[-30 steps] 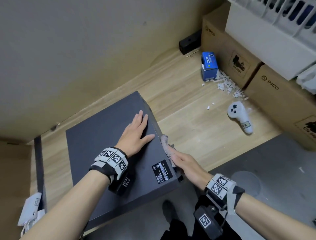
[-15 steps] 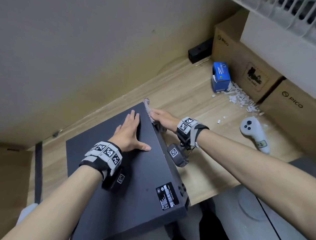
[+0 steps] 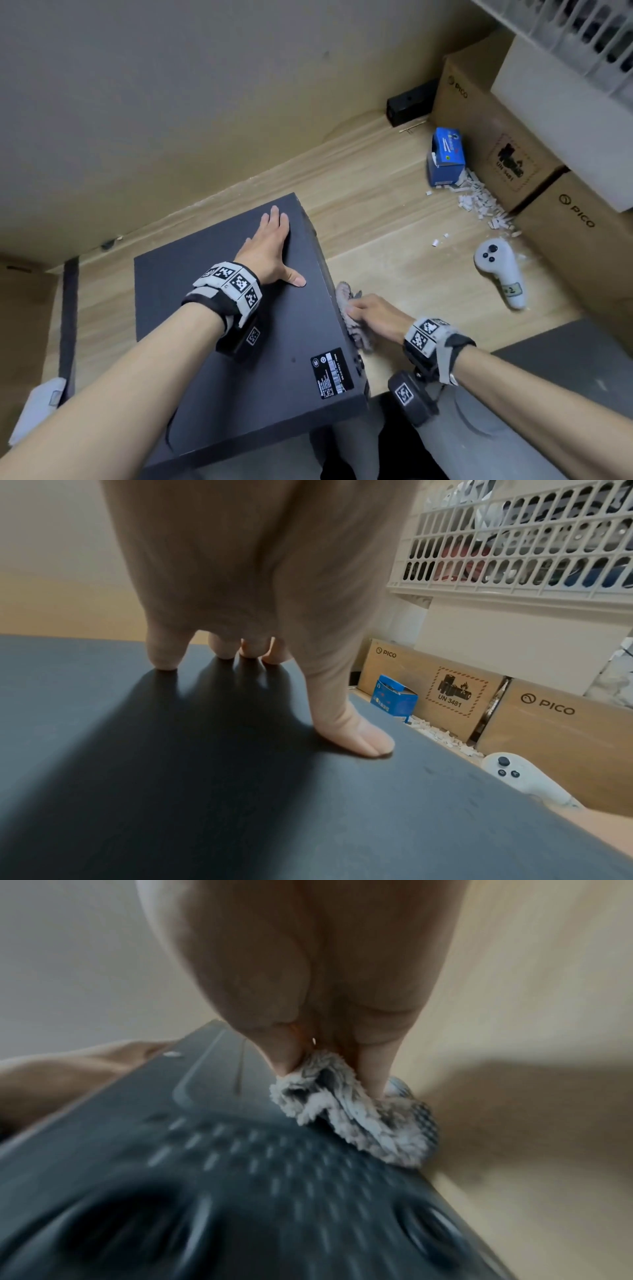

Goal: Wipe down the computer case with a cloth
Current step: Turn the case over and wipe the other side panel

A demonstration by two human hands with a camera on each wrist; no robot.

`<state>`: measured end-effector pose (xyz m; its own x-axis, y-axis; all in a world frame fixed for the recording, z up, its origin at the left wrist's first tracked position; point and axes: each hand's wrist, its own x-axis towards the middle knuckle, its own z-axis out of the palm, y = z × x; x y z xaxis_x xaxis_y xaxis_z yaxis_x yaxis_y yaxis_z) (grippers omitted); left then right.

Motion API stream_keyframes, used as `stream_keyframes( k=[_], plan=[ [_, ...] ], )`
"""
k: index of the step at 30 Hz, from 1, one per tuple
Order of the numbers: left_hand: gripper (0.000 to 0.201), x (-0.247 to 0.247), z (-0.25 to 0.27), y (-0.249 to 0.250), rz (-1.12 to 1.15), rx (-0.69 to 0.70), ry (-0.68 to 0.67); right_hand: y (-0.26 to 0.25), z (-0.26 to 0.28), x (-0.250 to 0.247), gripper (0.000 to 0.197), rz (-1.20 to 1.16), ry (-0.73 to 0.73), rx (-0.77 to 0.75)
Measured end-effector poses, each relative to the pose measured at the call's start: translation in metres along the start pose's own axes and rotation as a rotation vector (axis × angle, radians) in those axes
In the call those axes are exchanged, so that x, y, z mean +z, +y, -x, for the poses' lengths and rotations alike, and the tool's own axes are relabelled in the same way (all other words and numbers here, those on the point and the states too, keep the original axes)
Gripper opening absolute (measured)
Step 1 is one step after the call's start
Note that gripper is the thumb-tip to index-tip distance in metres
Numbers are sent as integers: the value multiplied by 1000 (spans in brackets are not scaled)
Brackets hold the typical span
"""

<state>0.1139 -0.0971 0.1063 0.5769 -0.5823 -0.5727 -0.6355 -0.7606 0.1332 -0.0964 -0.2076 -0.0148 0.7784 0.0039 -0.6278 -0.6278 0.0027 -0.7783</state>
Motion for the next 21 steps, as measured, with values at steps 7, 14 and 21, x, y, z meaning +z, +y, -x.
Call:
stream_keyframes(
  k=[7,14,21],
  plan=[
    [142,1,3,-1,1,4,14,-16,53,26,37,-14,74,-85],
    [144,3,-6,0,-30,-7,12,-74,-34,-14,30,-149,152,-200],
    [144,7,-7,-4,34,2,24,-77,-69,-23,27,15,217,-178]
  ],
)
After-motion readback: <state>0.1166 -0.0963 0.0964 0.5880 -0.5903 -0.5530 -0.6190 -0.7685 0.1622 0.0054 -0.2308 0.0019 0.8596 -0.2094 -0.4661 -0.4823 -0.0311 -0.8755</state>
